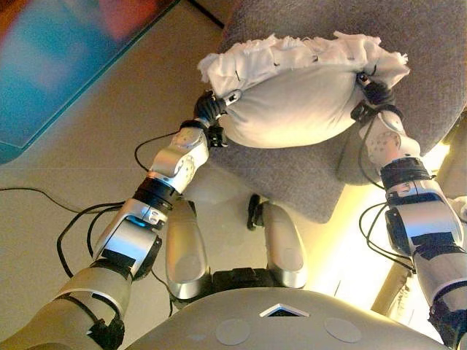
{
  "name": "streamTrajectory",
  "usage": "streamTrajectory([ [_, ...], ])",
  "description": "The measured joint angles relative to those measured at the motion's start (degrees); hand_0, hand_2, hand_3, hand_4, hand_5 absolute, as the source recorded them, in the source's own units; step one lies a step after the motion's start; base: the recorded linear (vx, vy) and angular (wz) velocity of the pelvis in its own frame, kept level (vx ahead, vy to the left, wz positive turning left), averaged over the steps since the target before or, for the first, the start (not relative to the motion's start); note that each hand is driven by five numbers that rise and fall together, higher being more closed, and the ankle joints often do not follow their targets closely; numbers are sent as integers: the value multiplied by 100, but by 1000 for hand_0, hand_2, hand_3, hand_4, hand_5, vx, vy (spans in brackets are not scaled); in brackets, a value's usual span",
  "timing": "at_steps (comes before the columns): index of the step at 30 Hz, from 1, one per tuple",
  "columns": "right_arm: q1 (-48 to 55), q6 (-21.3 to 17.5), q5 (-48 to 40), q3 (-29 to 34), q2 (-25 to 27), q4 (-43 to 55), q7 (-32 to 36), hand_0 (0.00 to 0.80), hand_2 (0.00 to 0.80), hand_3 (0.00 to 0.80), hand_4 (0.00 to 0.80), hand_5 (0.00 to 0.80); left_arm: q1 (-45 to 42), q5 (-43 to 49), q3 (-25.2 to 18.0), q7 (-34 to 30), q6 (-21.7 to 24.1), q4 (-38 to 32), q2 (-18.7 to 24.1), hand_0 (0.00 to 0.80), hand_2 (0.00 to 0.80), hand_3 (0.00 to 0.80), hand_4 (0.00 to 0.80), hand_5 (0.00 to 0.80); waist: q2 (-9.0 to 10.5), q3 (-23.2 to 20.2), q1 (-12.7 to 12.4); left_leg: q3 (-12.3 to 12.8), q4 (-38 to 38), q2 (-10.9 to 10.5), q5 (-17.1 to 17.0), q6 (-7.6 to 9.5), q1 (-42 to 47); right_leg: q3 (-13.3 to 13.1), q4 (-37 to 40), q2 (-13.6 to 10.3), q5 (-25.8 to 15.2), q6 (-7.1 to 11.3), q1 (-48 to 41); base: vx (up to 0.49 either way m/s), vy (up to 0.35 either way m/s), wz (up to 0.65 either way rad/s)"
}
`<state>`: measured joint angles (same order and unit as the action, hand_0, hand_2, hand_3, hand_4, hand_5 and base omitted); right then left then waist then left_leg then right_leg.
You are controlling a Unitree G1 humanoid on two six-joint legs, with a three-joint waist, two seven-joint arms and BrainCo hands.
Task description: Pick up the cushion and take it to the sofa
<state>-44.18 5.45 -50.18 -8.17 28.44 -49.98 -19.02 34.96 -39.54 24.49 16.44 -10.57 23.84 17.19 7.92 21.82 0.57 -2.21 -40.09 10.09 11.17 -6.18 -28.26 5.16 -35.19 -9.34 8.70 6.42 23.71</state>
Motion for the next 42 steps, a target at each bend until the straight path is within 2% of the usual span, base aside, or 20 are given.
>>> streamTrajectory([
  [13,33,378,-4,64,87,-38,148,0,0,0,0,0,-106,-127,-119,218,27,29,143,0,0,0,0,0,-1,-1,-10,74,208,43,35,-83,547,37,265,22,12,17,-551,55,7,0],
  [17,75,383,-6,80,136,-36,161,0,0,0,0,0,-223,-175,-138,198,108,24,191,0,0,0,0,0,-9,-10,-12,92,238,50,39,-78,590,34,313,26,8,18,-598,30,2,-1],
  [19,79,344,-7,103,152,-6,-65,0,0,0,0,0,-313,-170,-151,104,129,13,206,0,0,0,0,0,-16,-19,-13,123,255,54,36,-77,600,25,333,23,1,25,-601,7,49,-2],
  [21,110,161,-74,376,154,142,-563,0,0,0,0,0,-473,-167,-151,-75,154,-63,256,0,0,0,0,0,-55,-39,-18,194,312,73,21,-56,620,8,421,21,-32,31,-621,4,101,-4],
  [25,252,-193,-70,872,299,312,-1300,0,0,0,0,0,-958,-163,-222,-281,333,-366,447,0,0,0,0,0,-227,-141,-21,321,563,60,-21,-2,810,-7,901,9,-230,109,-892,25,115,-4],
  [30,478,-161,-59,1004,711,357,-1300,0,0,0,0,0,-1254,-122,-555,-334,383,-403,583,0,0,0,0,0,-417,-306,-31,460,968,19,-74,49,1208,-2,1577,-3,-492,176,-1395,63,97,-2],
  [34,990,-154,-64,1330,1054,337,-985,0,0,0,0,0,-1601,-192,-835,-511,426,-403,652,0,0,0,0,0,-412,-668,-29,555,1360,-31,-134,50,1518,6,2190,-11,-658,216,-1805,38,140,-1],
  [38,1566,-158,-53,1530,1091,344,-864,0,0,0,0,0,-2049,-316,-1007,-575,612,-415,646,0,0,0,0,0,-336,-1120,-4,698,1934,-136,-281,29,1886,-24,2860,-52,-855,229,-2162,-50,155,-5],
  [42,2073,-180,-57,1699,1098,687,-641,0,0,0,0,0,-2381,-533,-1080,-800,754,-688,639,0,0,0,0,0,-332,-1218,5,824,2429,-215,-483,7,2155,-30,3218,-79,-982,222,-2324,-82,147,-5],
])
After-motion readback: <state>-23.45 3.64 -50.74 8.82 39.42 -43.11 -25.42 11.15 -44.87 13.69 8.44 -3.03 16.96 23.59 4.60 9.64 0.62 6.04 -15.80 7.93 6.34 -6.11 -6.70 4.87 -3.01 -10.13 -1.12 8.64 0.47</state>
